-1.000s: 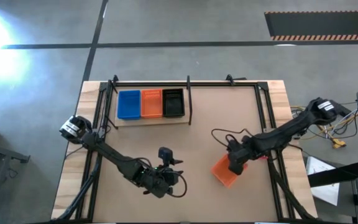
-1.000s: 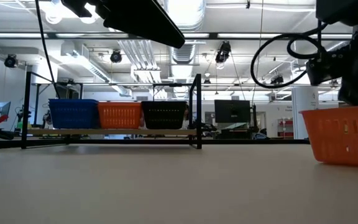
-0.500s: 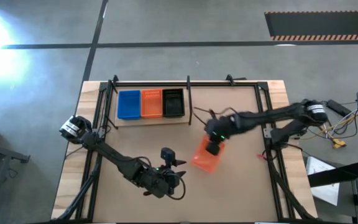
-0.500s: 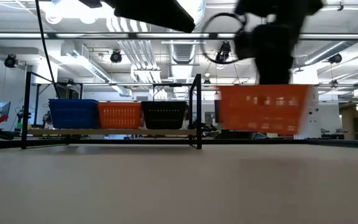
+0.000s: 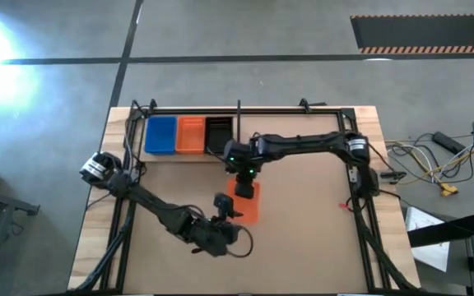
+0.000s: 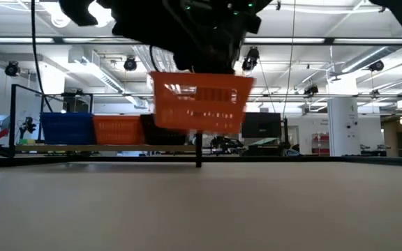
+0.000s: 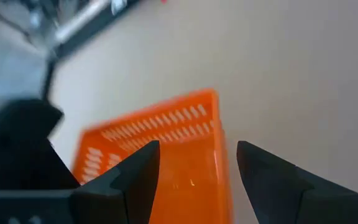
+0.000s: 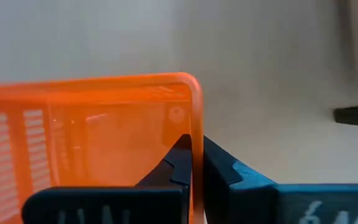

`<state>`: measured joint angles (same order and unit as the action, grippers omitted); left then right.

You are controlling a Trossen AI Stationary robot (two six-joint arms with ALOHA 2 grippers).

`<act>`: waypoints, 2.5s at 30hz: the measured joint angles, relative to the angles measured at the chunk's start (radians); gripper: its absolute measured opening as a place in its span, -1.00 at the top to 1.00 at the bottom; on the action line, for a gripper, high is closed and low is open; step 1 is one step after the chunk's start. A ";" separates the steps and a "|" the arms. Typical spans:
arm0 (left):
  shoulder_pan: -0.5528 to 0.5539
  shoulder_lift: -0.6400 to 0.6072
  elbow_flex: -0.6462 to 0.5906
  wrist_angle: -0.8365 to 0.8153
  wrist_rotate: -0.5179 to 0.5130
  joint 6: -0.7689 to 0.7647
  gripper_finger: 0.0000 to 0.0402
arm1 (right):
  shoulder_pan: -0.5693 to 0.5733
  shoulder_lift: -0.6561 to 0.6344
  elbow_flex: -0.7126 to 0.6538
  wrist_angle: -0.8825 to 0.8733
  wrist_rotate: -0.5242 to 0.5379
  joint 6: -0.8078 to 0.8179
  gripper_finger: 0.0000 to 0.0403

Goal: Stack baskets on shelf by color
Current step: Stack the orange basket on top of the stacked orange baskets on the shelf

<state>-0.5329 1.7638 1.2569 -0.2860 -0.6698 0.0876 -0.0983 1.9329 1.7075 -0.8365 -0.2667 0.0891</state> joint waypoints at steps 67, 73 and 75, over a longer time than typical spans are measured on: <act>0.109 -0.512 -0.018 -0.504 0.060 -0.174 1.00 | 0.534 -0.776 -1.370 1.337 0.520 0.215 0.36; 0.472 -0.642 -0.125 -0.519 0.314 0.120 1.00 | 0.533 -0.710 -1.443 1.531 0.589 0.201 0.41; 0.593 -0.665 -0.178 -0.494 0.382 0.218 1.00 | 0.532 -0.692 -1.443 1.549 0.591 0.201 0.42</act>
<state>0.0599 1.0983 1.0793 -0.7800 -0.2873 0.3052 0.4339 1.2405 0.2642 0.7124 0.3240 0.2906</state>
